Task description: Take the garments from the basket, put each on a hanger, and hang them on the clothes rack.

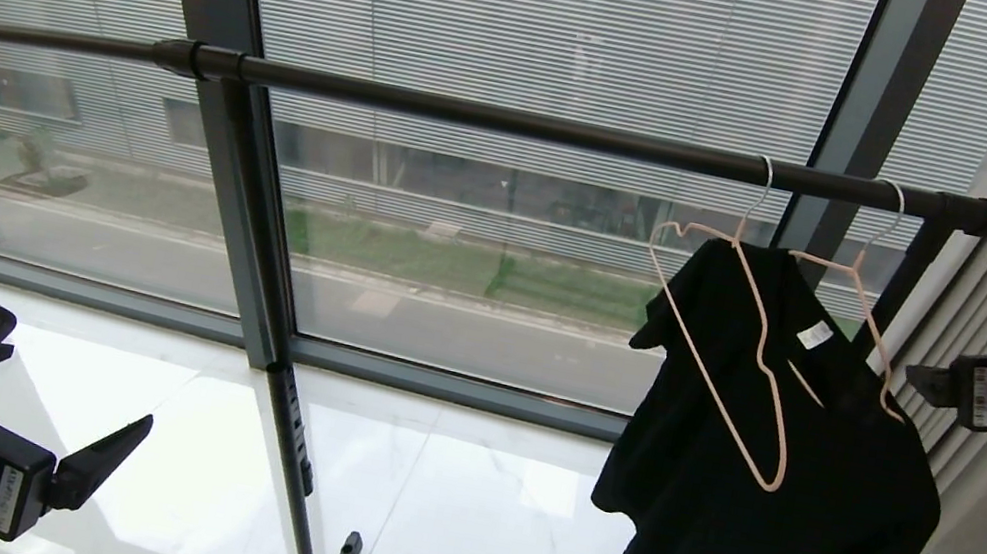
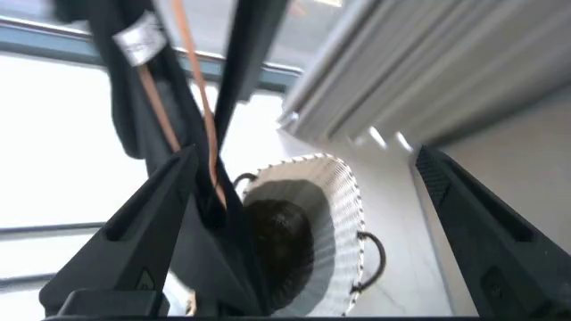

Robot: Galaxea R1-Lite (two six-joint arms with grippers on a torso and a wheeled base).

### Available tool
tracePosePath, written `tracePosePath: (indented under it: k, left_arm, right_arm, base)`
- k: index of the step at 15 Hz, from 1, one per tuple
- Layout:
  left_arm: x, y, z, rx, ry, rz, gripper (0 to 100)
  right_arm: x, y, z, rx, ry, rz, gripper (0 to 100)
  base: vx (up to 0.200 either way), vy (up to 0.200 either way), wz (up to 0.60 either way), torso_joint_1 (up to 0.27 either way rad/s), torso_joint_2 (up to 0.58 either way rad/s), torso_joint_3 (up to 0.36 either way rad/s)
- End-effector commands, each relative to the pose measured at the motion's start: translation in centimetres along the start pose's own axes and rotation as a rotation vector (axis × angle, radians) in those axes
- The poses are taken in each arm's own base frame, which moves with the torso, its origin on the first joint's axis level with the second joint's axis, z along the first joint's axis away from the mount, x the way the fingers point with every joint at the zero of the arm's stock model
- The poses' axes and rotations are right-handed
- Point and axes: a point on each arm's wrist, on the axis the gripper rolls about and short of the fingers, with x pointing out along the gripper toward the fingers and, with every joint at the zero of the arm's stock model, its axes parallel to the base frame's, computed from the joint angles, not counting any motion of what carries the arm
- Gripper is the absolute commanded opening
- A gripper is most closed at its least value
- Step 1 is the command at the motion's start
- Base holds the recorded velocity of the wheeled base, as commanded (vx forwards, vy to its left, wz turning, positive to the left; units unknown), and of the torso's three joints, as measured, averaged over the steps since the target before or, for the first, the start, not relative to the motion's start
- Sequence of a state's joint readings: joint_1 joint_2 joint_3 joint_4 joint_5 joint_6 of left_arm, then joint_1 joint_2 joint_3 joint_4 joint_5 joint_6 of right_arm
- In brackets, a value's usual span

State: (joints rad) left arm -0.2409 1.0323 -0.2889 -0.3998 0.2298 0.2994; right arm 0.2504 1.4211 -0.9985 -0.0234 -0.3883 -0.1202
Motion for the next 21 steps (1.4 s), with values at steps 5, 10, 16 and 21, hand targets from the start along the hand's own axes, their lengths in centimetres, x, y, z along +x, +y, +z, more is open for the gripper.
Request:
tracePosePath:
  k: [5,10,16,21]
  left_arm:
    - [-0.8,0.6,-0.1,-0.019,-0.020,0.051,100]
    - [-1.0,0.8,-0.5,-0.032,-0.014,0.071,100]
    - [-1.3,0.7,-0.9,-0.032,-0.016,0.071,100]
    - [-1.4,0.9,-1.2,-0.038,-0.007,0.086,100]
  right_arm:
    - [-6.3,-3.5,-2.9,-0.099,-0.028,-0.033,100]
    - [-6.1,-3.4,-3.8,-0.105,0.003,-0.039,100]
    - [-6.3,-3.4,-4.4,-0.110,0.008,-0.033,100]
    - [-6.2,-3.3,-4.6,-0.115,0.017,-0.028,100]
  base:
    - [-0.200,-0.200,0.00,0.001,0.00,0.006]
    - [-0.080,-0.080,0.00,-0.003,0.00,0.001]
    - [0.000,0.000,0.00,0.000,0.00,0.000]
    - [0.000,0.000,0.00,-0.078,0.19,0.104]
